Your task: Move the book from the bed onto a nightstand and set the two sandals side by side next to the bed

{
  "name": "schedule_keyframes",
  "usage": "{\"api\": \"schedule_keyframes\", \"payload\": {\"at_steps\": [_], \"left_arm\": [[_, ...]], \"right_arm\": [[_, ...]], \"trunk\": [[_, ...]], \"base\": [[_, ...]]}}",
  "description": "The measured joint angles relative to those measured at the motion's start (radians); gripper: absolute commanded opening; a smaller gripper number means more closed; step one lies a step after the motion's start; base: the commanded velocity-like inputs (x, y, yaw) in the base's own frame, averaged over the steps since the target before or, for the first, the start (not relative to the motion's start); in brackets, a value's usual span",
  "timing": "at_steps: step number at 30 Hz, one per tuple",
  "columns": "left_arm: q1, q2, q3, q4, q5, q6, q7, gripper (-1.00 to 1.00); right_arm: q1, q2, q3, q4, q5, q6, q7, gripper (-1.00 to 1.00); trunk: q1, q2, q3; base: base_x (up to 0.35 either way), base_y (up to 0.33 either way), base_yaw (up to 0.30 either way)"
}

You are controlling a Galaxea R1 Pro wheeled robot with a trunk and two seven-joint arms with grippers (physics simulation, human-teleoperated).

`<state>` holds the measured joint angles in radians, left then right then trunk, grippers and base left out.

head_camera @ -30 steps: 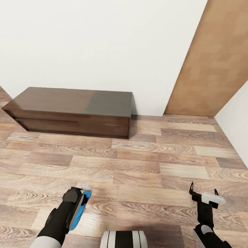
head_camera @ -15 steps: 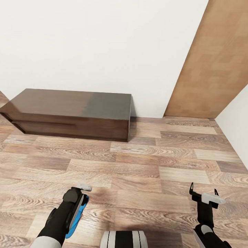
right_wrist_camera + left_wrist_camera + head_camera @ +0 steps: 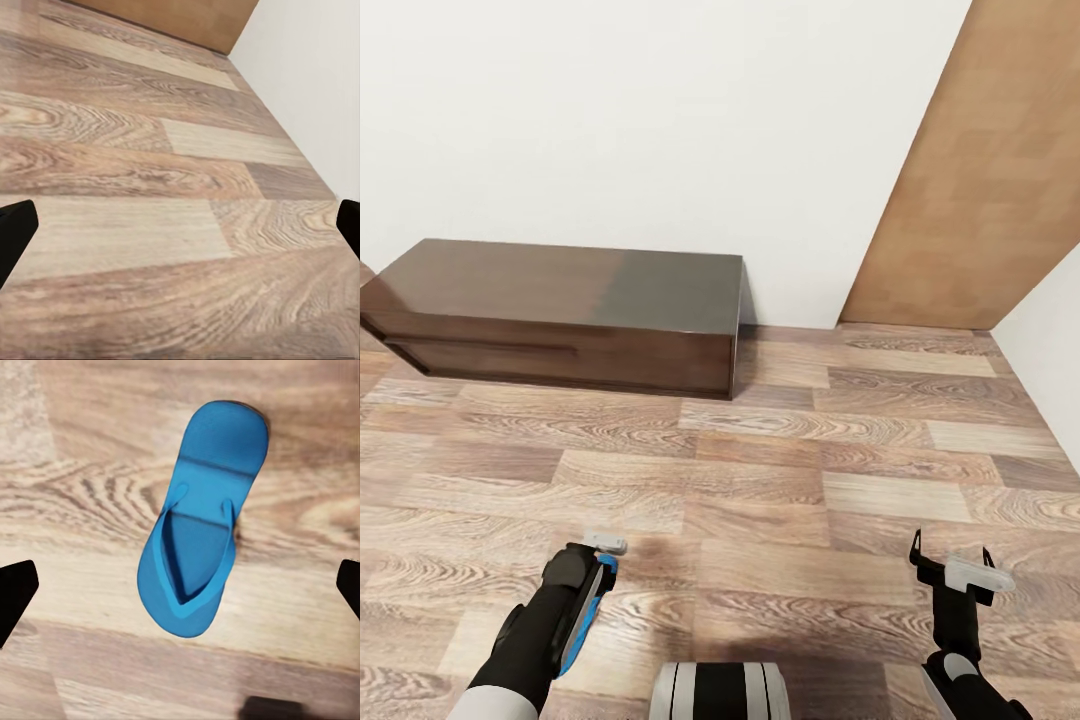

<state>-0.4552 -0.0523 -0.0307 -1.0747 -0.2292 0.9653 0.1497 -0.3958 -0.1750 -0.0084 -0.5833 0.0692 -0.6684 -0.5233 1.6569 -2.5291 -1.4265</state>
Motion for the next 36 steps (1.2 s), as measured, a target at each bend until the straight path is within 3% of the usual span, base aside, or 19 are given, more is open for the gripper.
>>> {"api": "schedule_keyframes", "payload": {"at_steps": [21,28,36], "left_arm": [[0.0,0.001,0.002,0.0,0.003,-0.002,-0.001,1.0],[0.0,0.002,0.003,0.0,0.005,-0.002,-0.001,1.0],[0.0,0.002,0.003,0.0,0.005,-0.002,-0.001,1.0]], "right_arm": [[0.0,0.0,0.0,0.001,0.001,-0.006,0.0,1.0],[0.0,-0.001,-0.001,0.0,-0.001,-0.146,-0.001,1.0],[0.0,-0.002,-0.002,-0.003,-0.002,-0.201,-0.004,1.0]], "trunk": [[0.009,-0.005,-0.081],[0.012,-0.006,-0.105],[0.012,-0.006,-0.105]], "base": [[0.0,0.0,0.0],[0.0,0.0,0.0],[0.0,0.0,0.0]]}}
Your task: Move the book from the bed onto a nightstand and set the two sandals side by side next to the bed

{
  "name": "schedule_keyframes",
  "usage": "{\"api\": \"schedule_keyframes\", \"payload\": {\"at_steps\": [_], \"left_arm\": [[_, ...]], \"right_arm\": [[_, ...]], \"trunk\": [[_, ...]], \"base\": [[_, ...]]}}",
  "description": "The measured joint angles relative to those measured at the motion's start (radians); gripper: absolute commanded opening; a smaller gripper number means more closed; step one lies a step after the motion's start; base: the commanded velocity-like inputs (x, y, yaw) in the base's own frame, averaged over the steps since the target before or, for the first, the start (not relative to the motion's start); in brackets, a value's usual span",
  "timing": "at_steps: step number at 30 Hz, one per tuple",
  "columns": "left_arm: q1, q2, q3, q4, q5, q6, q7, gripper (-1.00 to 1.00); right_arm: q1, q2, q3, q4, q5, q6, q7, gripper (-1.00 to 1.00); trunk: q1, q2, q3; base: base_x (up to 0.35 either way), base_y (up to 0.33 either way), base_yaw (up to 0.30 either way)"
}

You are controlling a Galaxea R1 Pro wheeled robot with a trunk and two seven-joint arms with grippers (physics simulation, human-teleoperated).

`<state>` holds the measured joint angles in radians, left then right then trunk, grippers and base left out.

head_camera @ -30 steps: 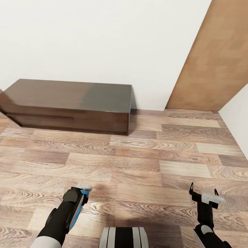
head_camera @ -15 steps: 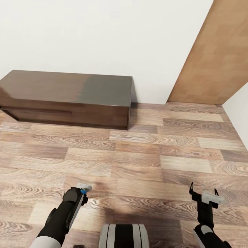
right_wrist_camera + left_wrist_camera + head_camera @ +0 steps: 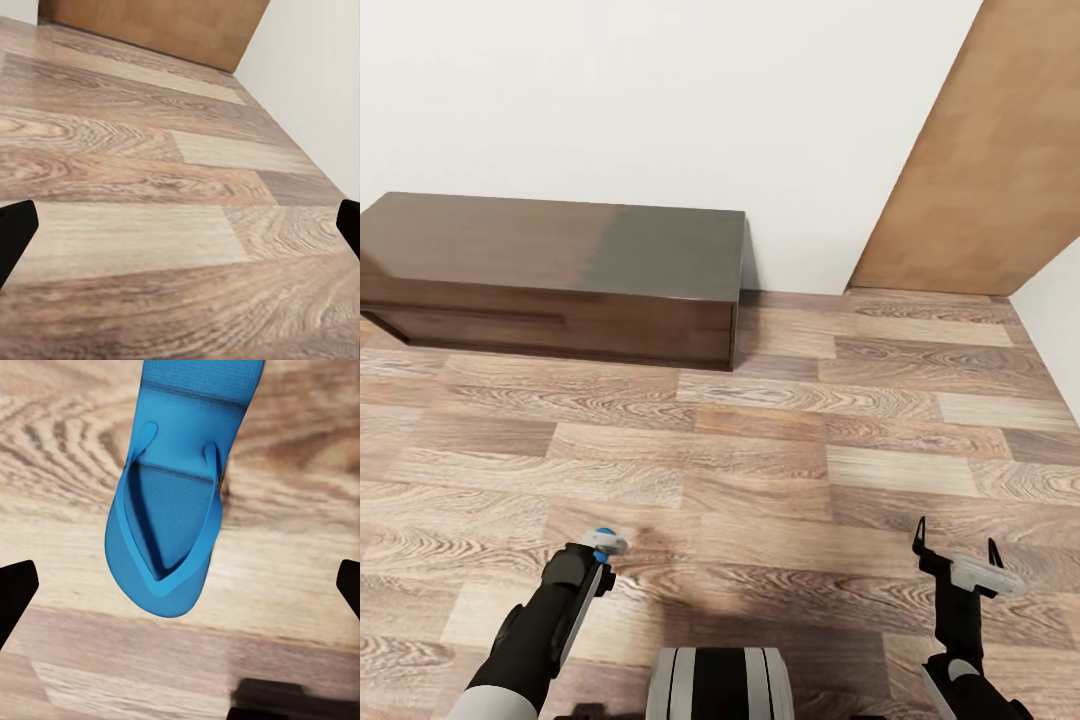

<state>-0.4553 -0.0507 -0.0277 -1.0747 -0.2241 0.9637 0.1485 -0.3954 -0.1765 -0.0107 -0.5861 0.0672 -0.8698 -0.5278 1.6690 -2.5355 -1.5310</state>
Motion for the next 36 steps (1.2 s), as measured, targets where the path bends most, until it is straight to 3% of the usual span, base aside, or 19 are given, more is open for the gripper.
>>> {"api": "schedule_keyframes", "payload": {"at_steps": [26,36], "left_arm": [[0.0,-0.002,-0.002,0.0,0.001,0.0,0.0,1.0],[0.0,-0.002,-0.002,0.0,0.002,0.0,0.0,1.0]], "right_arm": [[-0.001,0.0,-0.006,-0.01,0.003,0.007,0.0,1.0],[-0.001,0.0,-0.006,-0.01,0.002,0.007,0.0,1.0]], "trunk": [[0.0,0.0,0.0],[0.005,-0.002,-0.039]], "base": [[0.0,0.0,0.0],[0.0,0.0,0.0]]}}
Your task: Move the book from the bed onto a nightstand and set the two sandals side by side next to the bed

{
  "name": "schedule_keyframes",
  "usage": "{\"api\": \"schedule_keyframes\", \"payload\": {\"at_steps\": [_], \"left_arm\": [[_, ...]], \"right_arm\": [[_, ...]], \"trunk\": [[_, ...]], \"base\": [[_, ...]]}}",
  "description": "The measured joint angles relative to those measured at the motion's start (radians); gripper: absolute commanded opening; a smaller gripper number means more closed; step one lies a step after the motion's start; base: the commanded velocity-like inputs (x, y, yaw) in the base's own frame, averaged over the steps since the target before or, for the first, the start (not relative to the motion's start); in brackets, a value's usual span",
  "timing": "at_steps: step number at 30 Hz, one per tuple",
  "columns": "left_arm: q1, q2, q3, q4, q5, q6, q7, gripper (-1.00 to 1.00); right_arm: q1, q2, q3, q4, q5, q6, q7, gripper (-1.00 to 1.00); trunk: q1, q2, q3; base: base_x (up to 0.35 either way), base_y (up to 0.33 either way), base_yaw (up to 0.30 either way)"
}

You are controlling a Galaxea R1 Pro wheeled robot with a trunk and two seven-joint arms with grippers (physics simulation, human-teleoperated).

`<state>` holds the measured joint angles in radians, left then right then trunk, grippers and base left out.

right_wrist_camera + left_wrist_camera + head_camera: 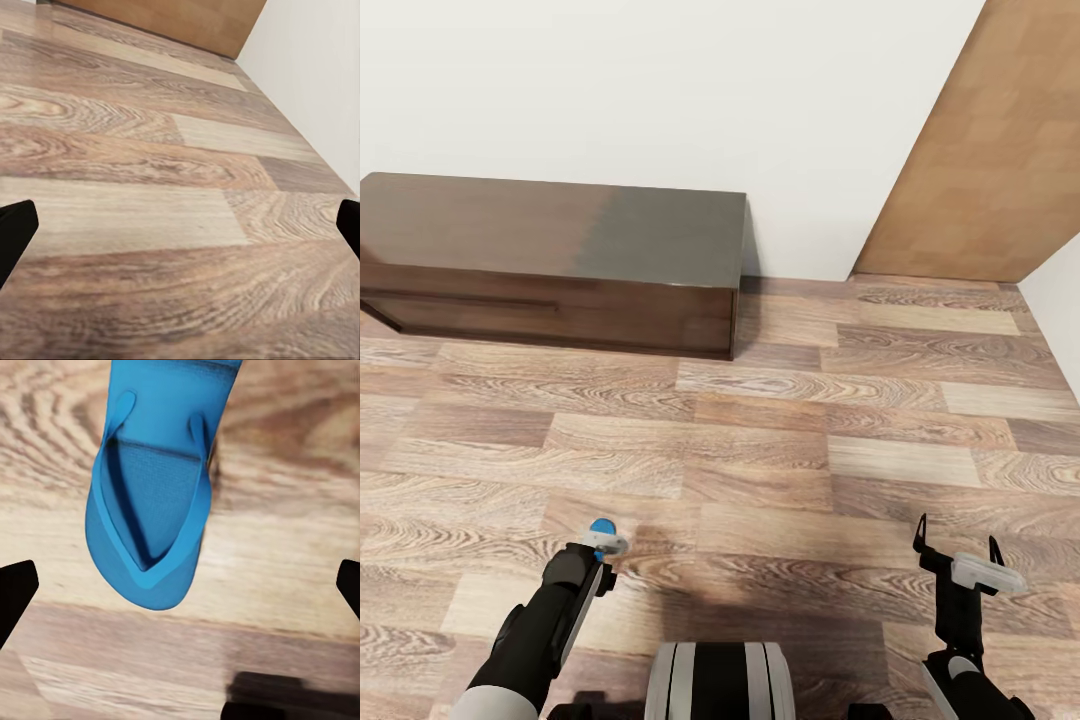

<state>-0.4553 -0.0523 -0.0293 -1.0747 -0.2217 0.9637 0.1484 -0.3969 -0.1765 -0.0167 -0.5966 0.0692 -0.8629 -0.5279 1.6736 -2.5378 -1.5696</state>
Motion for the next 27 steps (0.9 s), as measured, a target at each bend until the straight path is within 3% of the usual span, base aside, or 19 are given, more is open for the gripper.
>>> {"api": "schedule_keyframes", "payload": {"at_steps": [6,27], "left_arm": [[0.0,0.0,0.001,0.0,0.001,0.0,-0.001,1.0],[-0.02,0.009,0.011,-0.01,-0.004,-0.07,-0.002,1.0]], "right_arm": [[0.0,-0.001,0.001,0.008,-0.005,0.0,0.0,1.0],[0.0,0.0,0.004,0.012,-0.005,-0.001,0.0,1.0]], "trunk": [[0.003,-0.001,-0.023],[0.003,-0.001,-0.023]], "base": [[0.0,0.0,0.0],[0.0,0.0,0.0]]}}
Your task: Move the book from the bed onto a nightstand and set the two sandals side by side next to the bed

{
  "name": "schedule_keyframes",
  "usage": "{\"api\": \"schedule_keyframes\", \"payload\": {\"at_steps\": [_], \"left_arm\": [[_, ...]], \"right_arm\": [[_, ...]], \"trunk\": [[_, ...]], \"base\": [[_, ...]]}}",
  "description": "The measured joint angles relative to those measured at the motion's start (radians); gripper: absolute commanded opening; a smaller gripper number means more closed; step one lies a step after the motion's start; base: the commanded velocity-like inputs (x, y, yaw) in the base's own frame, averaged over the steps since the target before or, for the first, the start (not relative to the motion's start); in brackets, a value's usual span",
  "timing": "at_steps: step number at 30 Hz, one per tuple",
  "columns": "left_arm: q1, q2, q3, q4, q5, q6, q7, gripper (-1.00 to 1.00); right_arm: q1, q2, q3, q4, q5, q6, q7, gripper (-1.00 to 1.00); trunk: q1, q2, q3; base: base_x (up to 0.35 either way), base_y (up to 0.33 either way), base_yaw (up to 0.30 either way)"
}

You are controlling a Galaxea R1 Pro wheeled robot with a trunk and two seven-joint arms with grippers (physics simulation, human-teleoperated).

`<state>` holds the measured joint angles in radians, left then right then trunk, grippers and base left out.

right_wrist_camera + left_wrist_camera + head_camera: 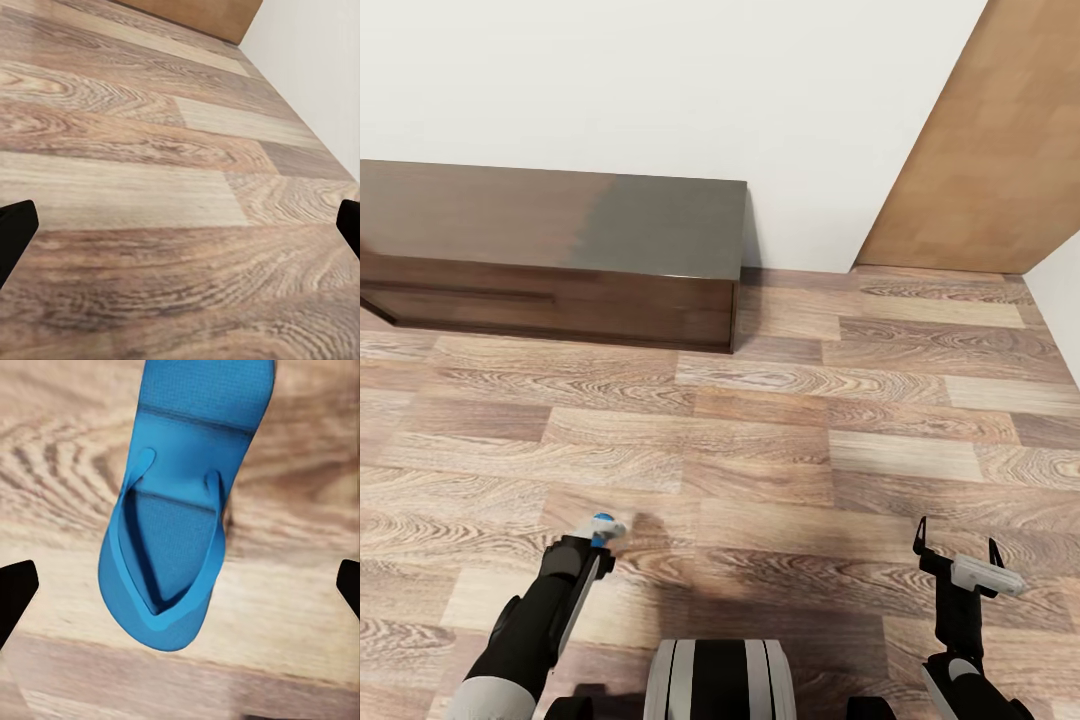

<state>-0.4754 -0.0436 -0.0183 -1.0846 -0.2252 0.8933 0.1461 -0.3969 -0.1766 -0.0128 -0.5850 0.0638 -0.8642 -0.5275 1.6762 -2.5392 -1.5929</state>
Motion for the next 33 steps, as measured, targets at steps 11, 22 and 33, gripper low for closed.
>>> {"api": "schedule_keyframes", "payload": {"at_steps": [11,22,33], "left_arm": [[-0.054,0.0,0.0,0.01,0.004,0.004,-0.002,1.0],[-0.078,-0.001,0.0,0.03,0.005,0.006,-0.002,1.0],[-0.08,-0.004,-0.001,0.031,0.004,0.006,0.0,1.0]], "right_arm": [[0.0,0.0,0.0,0.004,-0.001,0.0,0.0,1.0],[0.0,0.0,0.0,0.005,-0.002,0.0,0.001,1.0],[0.0,0.0,0.001,0.003,-0.001,0.0,0.0,1.0]], "trunk": [[0.0,0.0,0.0],[0.001,0.0,-0.004],[0.005,-0.003,-0.046]], "base": [[0.0,0.0,0.0],[0.0,0.0,0.0],[0.0,0.0,0.0]]}}
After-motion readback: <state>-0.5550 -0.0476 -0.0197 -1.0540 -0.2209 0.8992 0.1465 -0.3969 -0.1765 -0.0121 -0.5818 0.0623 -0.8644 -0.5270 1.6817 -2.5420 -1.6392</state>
